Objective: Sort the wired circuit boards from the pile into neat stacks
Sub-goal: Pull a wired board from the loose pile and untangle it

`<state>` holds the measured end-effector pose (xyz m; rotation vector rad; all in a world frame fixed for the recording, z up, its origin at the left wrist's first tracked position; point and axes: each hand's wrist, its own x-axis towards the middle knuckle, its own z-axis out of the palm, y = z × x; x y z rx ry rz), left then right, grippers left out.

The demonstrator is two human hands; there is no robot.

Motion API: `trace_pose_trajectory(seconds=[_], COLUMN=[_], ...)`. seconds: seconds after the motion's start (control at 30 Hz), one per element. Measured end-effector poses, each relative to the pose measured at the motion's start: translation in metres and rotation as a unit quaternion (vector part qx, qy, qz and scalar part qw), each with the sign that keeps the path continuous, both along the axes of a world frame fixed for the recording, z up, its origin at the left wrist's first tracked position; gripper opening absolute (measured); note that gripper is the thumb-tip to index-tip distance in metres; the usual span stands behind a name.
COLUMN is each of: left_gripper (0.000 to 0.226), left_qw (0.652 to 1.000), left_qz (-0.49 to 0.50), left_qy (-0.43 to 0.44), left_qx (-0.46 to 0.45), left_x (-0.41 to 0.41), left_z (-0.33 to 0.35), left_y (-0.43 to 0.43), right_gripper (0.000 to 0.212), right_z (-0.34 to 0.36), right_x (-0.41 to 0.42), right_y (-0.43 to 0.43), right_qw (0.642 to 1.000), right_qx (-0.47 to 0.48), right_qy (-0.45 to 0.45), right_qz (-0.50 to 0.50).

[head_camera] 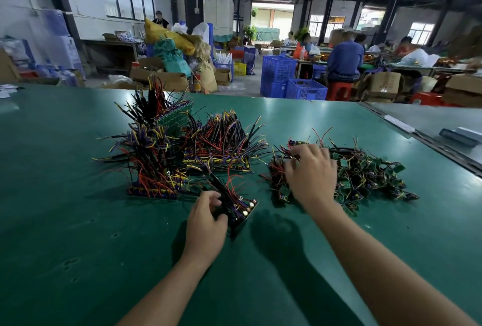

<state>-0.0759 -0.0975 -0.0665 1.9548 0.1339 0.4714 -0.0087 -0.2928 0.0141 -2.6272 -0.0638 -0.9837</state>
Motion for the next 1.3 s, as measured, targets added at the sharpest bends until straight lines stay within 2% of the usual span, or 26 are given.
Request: trace_pose_trajectory(seconds=[0.07,0.13,0.2,0.27,0.5,0.67,0.83,0.93,1.03,1.13,1.3], left_gripper=[0.037,0.036,0.035,0.035,0.035,0.035,0.035,0.035,0.034,0.034,0.033], left_qw=[1.000,1.000,1.000,1.000,1.000,1.000,1.000,1.000,1.000,1.000,1.000], left_qz=[0.003,0.003,-0.002,-0.004,0.000,0.001,-0.002,-0.006,-0.006,-0.004,0.007], left_qy=[0.004,0.007,0.009,0.013,0.021,0.022,0.024,0.023,0.023,0.024,0.011], left_qx=[0.007,0.009,0.004,0.004,0.009,0.018,0.018,0.016,0.016,0.017,0.003], left_x=[0.000,0.001,0.001,0.001,0.002,0.001,-0.001,0.000,0.002,0.002,0.000], left_z=[0.002,0.002,0.002,0.001,0.001,0.002,0.003,0.004,0.003,0.002,0.005], left_y=[-0.001,-0.001,-0.001,0.000,0.001,0.000,0.000,0.000,0.001,0.000,-0.001], right_gripper=[0.027,0.028,0.042,0.047,0.032,0.041,0.025,0.021,0.030,0.035,0.025], right_z=[0.022,0.038,0.045,0.043,0.033,0.029,0.025,0.021,0.023,0.023,0.031], right_x=[0.026,0.049,0.062,0.071,0.070,0.071,0.070,0.072,0.075,0.075,0.068], right_y=[-0.026,-0.047,-0.059,-0.065,-0.060,-0.060,-0.055,-0.060,-0.067,-0.072,-0.059], right_qw=[0.997,0.982,0.955,0.942,0.958,0.954,0.952,0.960,0.967,0.972,0.986], right_qx=[-0.018,-0.039,-0.049,-0.040,-0.004,-0.041,-0.115,-0.067,0.014,0.031,0.042], right_qy=[0.057,0.163,0.283,0.330,0.275,0.290,0.263,0.228,0.202,0.179,0.122], right_qz=[-0.056,-0.088,-0.079,-0.052,-0.085,-0.070,-0.108,-0.146,-0.156,-0.152,-0.110])
